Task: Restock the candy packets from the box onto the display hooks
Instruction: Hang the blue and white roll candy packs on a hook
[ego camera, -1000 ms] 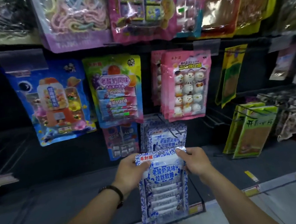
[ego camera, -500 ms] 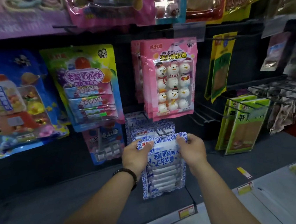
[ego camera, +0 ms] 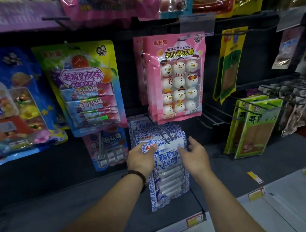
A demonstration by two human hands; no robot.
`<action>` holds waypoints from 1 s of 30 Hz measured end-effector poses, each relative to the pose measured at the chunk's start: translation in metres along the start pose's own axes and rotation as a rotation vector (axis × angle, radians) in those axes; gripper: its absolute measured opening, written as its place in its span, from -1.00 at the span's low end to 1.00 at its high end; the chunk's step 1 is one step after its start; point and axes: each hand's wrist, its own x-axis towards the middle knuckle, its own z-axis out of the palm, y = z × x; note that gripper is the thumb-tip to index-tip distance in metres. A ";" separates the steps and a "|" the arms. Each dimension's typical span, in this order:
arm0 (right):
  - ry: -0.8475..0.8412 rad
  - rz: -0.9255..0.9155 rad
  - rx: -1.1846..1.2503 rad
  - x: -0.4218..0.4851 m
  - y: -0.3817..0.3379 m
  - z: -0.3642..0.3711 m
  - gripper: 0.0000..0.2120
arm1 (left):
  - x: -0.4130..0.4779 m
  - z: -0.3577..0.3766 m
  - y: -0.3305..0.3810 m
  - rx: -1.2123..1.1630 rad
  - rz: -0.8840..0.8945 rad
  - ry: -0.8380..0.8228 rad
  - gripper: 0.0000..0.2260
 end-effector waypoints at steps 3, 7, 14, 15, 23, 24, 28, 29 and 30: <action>-0.051 -0.027 -0.073 -0.003 0.001 0.008 -0.48 | 0.010 0.002 0.005 0.021 -0.019 0.023 -0.50; -0.147 -0.004 -0.138 -0.002 0.000 0.015 -0.40 | 0.026 0.005 0.015 0.072 -0.056 0.061 -0.41; -0.250 0.042 -0.171 -0.005 -0.002 0.024 -0.41 | 0.027 -0.003 0.016 0.263 -0.073 0.090 -0.51; -0.256 0.050 -0.180 -0.007 -0.003 0.025 -0.42 | 0.027 -0.008 0.014 0.259 -0.058 0.091 -0.65; -0.346 0.101 -0.211 -0.039 -0.008 0.032 -0.66 | -0.012 -0.096 -0.013 0.351 0.063 -0.156 -0.88; -0.349 0.085 -0.236 -0.047 -0.010 0.034 -0.69 | -0.019 -0.114 -0.018 0.424 0.094 -0.214 -0.85; -0.461 0.051 -0.391 -0.086 -0.020 0.042 -0.69 | -0.058 -0.195 -0.024 0.782 0.184 -0.449 -0.83; -0.495 0.031 -0.446 -0.094 -0.024 0.041 -0.68 | -0.069 -0.214 -0.023 0.881 0.216 -0.498 -0.83; -0.526 0.011 -0.502 -0.101 -0.027 0.042 -0.69 | -0.080 -0.233 -0.023 0.953 0.227 -0.535 -0.84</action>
